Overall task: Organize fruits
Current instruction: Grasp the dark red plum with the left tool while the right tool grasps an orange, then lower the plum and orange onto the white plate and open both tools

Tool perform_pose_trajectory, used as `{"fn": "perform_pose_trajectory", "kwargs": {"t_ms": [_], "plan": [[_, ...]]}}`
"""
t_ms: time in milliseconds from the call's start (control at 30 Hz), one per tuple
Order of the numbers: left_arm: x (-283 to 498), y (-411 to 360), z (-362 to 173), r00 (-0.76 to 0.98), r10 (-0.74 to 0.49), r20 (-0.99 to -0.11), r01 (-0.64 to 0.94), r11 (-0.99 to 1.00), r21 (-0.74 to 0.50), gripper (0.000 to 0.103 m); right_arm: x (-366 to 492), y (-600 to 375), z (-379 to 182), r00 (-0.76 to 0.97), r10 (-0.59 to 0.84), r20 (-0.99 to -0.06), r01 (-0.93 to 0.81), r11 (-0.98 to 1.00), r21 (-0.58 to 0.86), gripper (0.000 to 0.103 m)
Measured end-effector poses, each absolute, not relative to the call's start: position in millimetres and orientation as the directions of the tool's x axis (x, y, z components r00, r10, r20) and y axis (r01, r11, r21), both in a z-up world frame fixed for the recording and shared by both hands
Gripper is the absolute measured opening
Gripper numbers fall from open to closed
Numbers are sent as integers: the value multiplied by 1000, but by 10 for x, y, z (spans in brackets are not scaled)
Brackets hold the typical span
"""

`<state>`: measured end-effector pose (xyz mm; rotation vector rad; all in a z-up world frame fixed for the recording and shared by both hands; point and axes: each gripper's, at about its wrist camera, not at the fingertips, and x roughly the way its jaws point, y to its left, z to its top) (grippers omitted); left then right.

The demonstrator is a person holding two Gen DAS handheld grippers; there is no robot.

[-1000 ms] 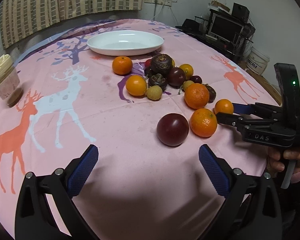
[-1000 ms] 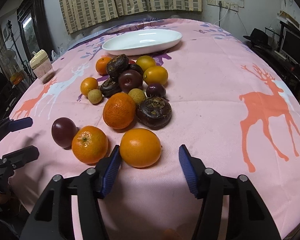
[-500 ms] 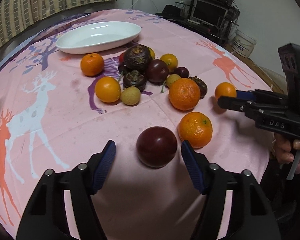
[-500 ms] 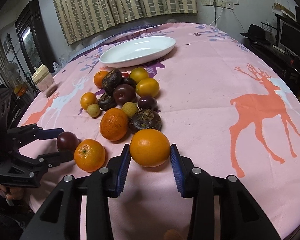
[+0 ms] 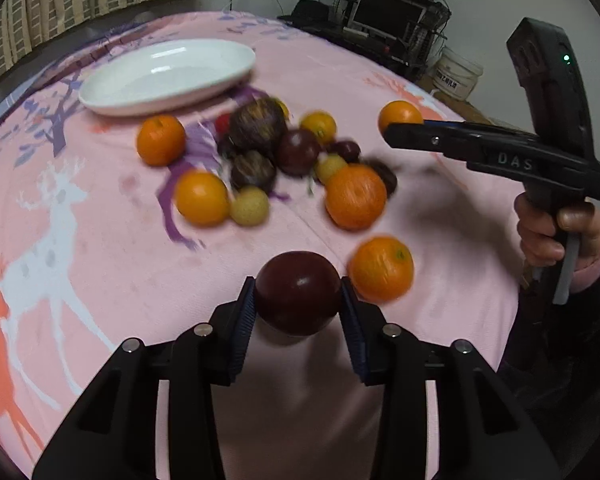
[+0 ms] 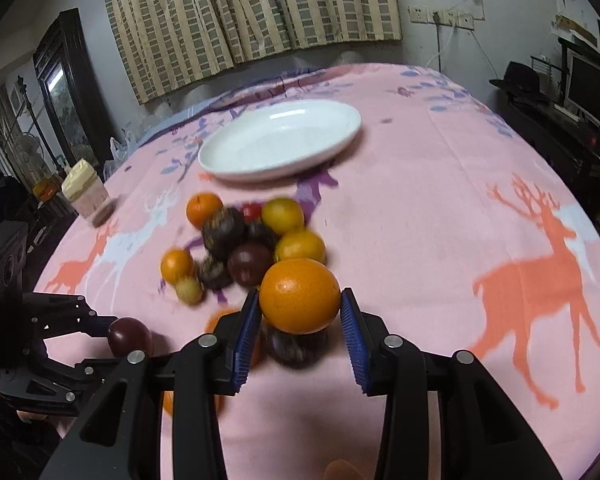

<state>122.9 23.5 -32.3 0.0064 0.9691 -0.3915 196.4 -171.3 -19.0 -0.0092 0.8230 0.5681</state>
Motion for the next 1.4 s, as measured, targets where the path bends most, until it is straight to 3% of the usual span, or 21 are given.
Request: {"fn": "perform_pose_trajectory", "kwargs": {"t_ms": [167, 300, 533, 867, 933, 967, 1100, 1167, 1267, 1400], "plan": [[1873, 649, 98, 595, -295, -748, 254, 952, -173, 40, 2533, -1410, 39, 550, 520, -654, -506, 830, 235, 41], [2616, 903, 201, 631, -241, -738, 168, 970, -173, 40, 3199, -1074, 55, 540, 501, -676, -497, 839, 224, 41], [3582, 1110, -101, 572, -186, -799, 55, 980, -190, 40, 3943, -602, -222, 469, 444, -764, -506, 844, 180, 41], [3933, 1122, -427, 533, -138, -835, 36, 989, -140, 41, 4142, -403, -482, 439, 389, -810, -518, 846, 125, 41], [3932, 1109, -408, 537, -119, -835, 24, 992, -125, 58, 4130, -386, -478, 446, 375, -813, -520, 848, 105, 43], [3893, 1109, -363, 556, -88, -826, 5, 995, -103, 75, 4115, -399, -459, 439, 382, -813, -522, 845, 116, 58], [3574, 1159, -19, 637, -84, -767, -5, 994, -113, 95, 3751, -601, -104, 520, 401, -754, -513, 852, 99, 70], [3307, 1201, 160, 672, -114, -732, 11, 990, -144, 98, 3456, -757, 88, 575, 422, -701, -521, 850, 85, 80], [2929, 1225, 260, 691, -126, -712, 30, 989, -145, 98, 2704, -1101, 304, 653, 472, -592, -523, 846, 98, 83], [2526, 1185, 148, 701, -93, -707, 28, 994, -104, 98, 1972, -1452, 163, 647, 508, -569, -488, 849, 203, 87]]}}
